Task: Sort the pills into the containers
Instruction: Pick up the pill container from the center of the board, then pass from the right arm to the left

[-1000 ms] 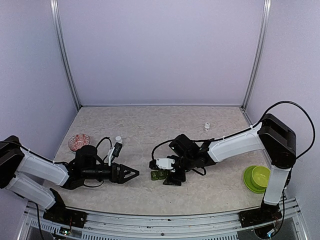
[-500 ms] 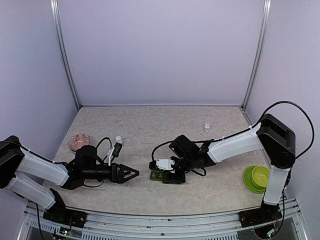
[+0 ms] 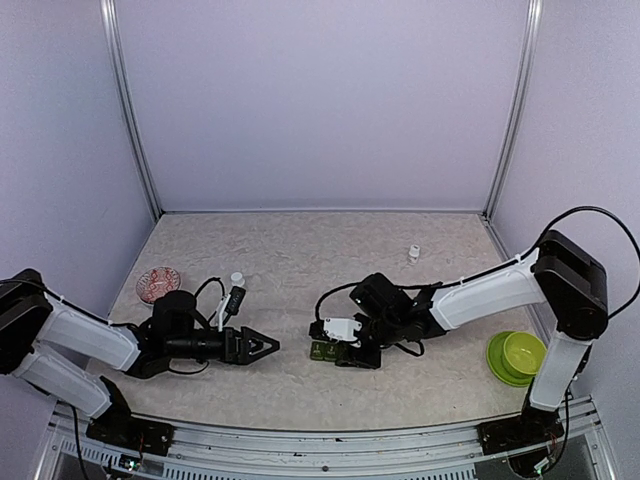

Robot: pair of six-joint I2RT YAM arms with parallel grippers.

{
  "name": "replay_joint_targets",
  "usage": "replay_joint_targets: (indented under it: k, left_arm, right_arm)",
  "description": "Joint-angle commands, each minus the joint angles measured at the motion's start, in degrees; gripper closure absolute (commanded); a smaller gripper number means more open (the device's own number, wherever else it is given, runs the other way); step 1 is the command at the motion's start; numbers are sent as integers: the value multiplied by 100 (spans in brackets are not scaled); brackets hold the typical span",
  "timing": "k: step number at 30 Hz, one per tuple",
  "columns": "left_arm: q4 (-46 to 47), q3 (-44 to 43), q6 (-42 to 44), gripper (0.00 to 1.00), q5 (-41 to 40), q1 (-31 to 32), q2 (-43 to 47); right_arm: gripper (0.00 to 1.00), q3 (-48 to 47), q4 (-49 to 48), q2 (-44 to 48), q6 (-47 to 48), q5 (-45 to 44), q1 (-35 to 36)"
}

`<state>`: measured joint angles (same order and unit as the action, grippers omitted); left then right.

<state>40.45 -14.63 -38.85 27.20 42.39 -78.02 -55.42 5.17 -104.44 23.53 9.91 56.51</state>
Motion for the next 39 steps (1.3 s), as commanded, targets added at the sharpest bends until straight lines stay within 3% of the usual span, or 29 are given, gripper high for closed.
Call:
replay_joint_targets:
  k: [1,12,24,39]
  left_arm:
    - [284,-150,-300,1,171,-30,-241]
    - [336,-1025,-969,1,381,369,-849]
    - [585,-1467,-1219,2,593,670,-1446]
    - [1250,-1595,-1609,31,978,727,-2006]
  right_arm:
    - [61,341,-492,684,-288,-241,86]
    - [60,629,-901,1163,-528,-1519,852]
    - [59,629,-1129,1055,-681,-2028,1249]
    - [59,598,-1212,961,-637,-2165,1361]
